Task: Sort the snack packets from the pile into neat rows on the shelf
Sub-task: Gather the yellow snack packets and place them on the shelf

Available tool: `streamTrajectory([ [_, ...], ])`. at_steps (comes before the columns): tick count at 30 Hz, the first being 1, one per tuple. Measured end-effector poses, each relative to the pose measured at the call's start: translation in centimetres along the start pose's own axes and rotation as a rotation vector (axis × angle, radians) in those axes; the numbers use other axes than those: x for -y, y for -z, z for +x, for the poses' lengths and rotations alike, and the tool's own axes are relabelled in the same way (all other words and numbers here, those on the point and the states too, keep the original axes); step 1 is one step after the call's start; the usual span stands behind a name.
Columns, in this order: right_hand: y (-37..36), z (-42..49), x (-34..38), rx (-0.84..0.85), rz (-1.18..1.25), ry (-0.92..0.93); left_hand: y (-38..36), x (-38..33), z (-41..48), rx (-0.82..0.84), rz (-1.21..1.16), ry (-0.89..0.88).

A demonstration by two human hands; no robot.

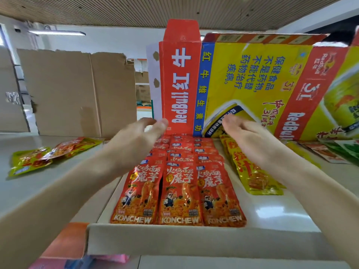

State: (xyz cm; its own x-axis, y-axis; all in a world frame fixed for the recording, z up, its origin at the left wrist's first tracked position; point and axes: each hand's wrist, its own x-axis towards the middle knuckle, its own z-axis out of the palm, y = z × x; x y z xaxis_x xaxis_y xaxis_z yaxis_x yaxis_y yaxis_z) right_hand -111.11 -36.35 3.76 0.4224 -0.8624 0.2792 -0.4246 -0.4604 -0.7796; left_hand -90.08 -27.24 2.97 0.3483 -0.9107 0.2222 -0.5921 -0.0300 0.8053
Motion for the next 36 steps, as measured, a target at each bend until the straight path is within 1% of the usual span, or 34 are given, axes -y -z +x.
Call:
streamTrajectory([
  [2,-0.2,-1.8,-0.3,-0.037,-0.105,0.088,-1.0,-0.4,-1.7,0.031,0.117,-0.151],
  [5,-0.8,-4.2,-1.1,-0.078,-0.265,0.178,-2.3,-0.3,-3.8,0.020,0.360,-0.319],
  [6,-1.0,-5.1,-1.2,-0.086,-0.299,0.196,-2.7,-0.2,-4.3,0.008,0.435,-0.347],
  [8,-1.5,-6.8,-1.5,-0.114,-0.371,0.209,-3.1,0.2,-5.2,-0.027,0.510,-0.386],
  [12,-2.6,-9.6,-2.2,-0.178,-0.481,0.254,-3.7,0.8,-7.1,-0.051,0.549,-0.430],
  [18,-2.6,-11.7,-2.2,-0.153,-0.524,0.209,-4.6,1.0,-8.5,0.016,0.568,-0.431],
  [22,-0.8,-12.3,-2.6,-0.167,-0.533,0.196,-5.8,-0.3,-8.6,0.029,0.582,-0.449],
  [27,2.2,-11.7,-4.9,-0.163,-0.532,0.212,-8.7,-2.2,-8.2,0.041,0.626,-0.446],
  [32,6.0,-9.6,-7.9,-0.073,-0.511,0.206,-12.7,-4.6,-6.8,0.054,0.738,-0.372],
  [36,9.9,-6.6,-9.6,0.052,-0.566,0.129,-15.4,-6.3,-5.0,0.073,0.850,-0.293],
])
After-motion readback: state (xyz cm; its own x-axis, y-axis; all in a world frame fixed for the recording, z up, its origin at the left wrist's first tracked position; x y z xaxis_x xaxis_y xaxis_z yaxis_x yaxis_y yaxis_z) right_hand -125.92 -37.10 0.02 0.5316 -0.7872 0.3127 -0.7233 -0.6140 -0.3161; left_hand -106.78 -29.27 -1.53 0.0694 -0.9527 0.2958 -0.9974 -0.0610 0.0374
